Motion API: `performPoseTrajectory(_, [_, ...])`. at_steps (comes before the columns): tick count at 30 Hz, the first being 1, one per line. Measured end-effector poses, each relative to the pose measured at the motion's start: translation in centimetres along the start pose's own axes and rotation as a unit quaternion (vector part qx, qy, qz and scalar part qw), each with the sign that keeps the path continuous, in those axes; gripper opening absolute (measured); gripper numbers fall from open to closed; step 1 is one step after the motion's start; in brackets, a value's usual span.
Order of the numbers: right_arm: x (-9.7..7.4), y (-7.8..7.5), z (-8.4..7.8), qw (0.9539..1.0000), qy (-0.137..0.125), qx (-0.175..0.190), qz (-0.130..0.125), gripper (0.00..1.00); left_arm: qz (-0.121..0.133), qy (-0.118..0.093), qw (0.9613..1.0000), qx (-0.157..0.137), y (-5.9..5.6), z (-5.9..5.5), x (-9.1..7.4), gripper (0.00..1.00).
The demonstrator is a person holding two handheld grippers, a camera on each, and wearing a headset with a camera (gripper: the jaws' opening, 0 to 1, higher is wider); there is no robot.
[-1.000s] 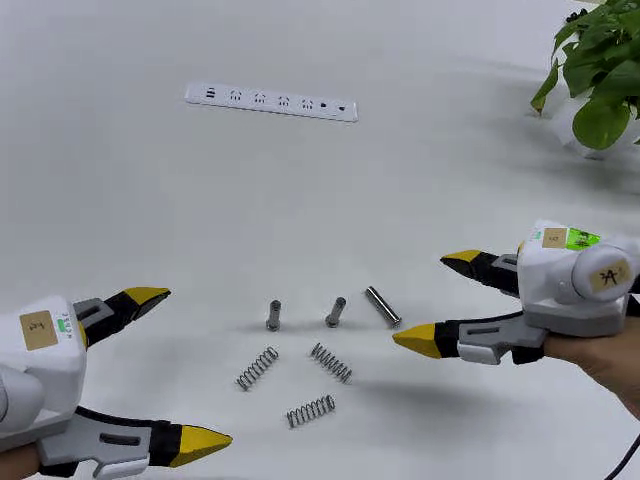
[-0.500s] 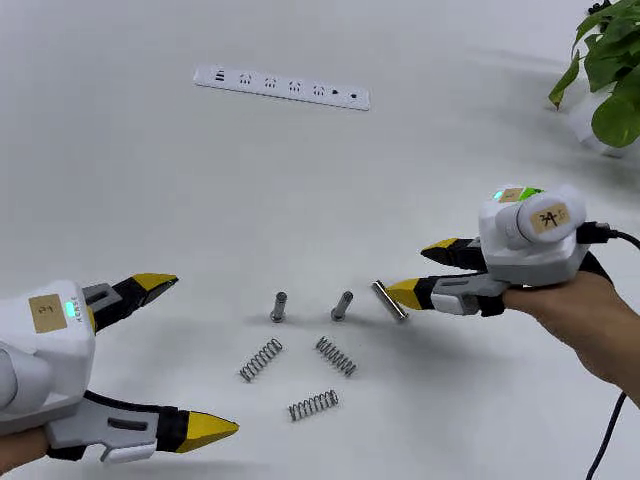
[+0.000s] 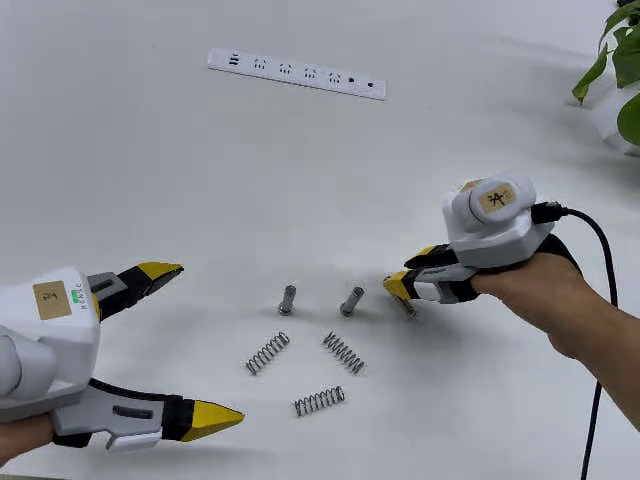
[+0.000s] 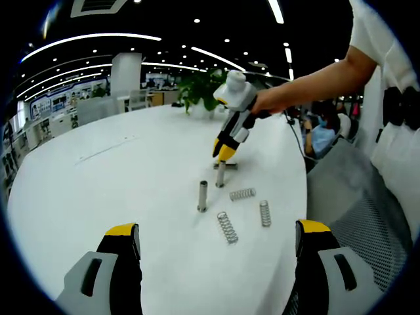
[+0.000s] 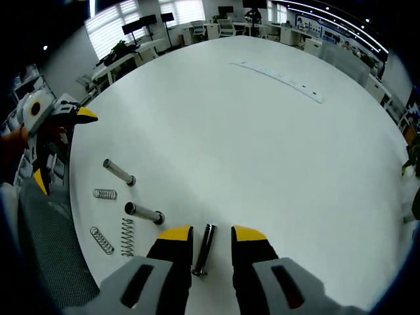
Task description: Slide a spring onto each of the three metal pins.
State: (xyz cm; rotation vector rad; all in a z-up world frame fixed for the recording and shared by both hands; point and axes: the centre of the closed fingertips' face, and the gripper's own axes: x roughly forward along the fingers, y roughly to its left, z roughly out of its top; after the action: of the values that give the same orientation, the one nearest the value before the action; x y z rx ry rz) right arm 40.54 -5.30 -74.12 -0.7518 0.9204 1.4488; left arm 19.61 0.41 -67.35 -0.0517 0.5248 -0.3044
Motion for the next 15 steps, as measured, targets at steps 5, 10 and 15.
performPoseTrajectory(5, [0.6,0.3,-0.7,0.9998,0.022,0.004,0.001,0.21,-0.001,0.0,1.0,-0.003,0.1,-0.1,0.1,1.0])
performPoseTrajectory(10, [1.0,0.3,-0.4,0.9994,0.033,0.012,0.003,0.17,-0.001,-0.001,1.0,-0.006,0.1,-0.2,0.2,1.0])
performPoseTrajectory(15, [0.6,1.0,-1.3,0.9987,0.047,0.021,0.003,0.16,-0.004,-0.003,1.0,-0.008,-0.1,-0.1,0.3,1.0])
